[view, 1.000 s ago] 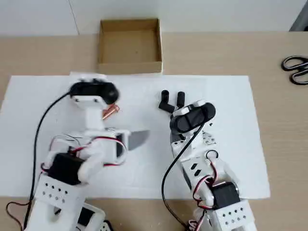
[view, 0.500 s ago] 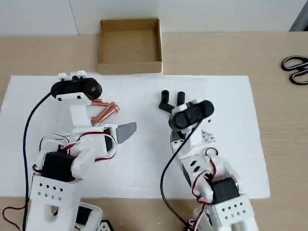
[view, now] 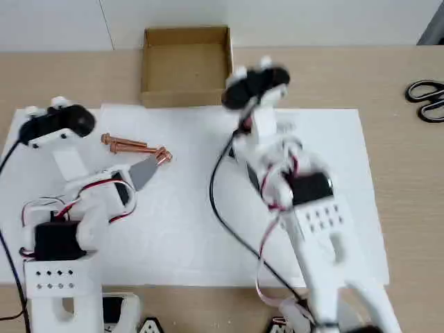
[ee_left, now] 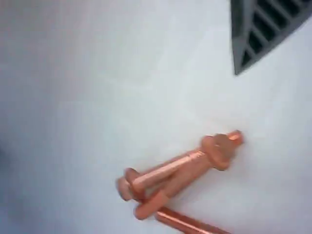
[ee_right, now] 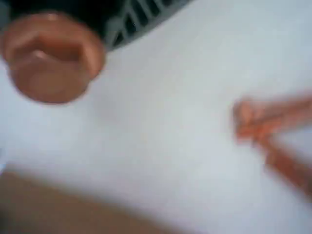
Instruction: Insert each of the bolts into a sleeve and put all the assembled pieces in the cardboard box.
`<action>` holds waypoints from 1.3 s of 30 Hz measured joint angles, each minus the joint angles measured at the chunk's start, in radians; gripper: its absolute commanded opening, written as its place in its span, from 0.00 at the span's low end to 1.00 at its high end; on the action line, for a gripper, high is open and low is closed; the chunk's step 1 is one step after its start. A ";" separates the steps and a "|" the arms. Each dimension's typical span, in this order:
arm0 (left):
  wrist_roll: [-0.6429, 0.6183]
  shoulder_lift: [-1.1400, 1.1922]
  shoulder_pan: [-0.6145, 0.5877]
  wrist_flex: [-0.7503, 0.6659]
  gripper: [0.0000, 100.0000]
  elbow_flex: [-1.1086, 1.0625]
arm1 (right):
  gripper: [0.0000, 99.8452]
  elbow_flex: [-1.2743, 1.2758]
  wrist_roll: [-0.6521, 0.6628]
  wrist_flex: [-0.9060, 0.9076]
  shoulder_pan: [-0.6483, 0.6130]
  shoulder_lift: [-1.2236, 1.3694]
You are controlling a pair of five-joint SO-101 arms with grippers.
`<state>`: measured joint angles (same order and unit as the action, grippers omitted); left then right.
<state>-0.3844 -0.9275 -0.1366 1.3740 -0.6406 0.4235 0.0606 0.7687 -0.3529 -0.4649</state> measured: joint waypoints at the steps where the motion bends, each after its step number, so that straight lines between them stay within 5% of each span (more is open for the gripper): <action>1: 0.000 0.000 -0.015 0.000 0.33 0.000 | 0.00 -0.054 0.000 -0.041 0.006 0.064; 23: 0.003 0.000 -0.112 0.038 0.33 -0.077 | 0.01 -1.254 0.000 -0.500 0.012 1.439; 28: 0.003 0.000 -0.112 0.038 0.33 -0.081 | 0.03 -1.401 0.000 -0.500 0.012 1.593; 34: 0.003 0.000 -0.112 0.038 0.33 -0.087 | 0.22 -1.452 0.000 -0.500 0.012 1.663; 39: 0.003 0.000 -0.112 0.038 0.33 -0.087 | 0.23 -1.479 0.000 -0.511 0.014 1.660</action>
<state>-0.3813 -0.9275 -0.2486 1.4124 -0.7281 -1.0556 0.0606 0.2578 -0.3391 1.1953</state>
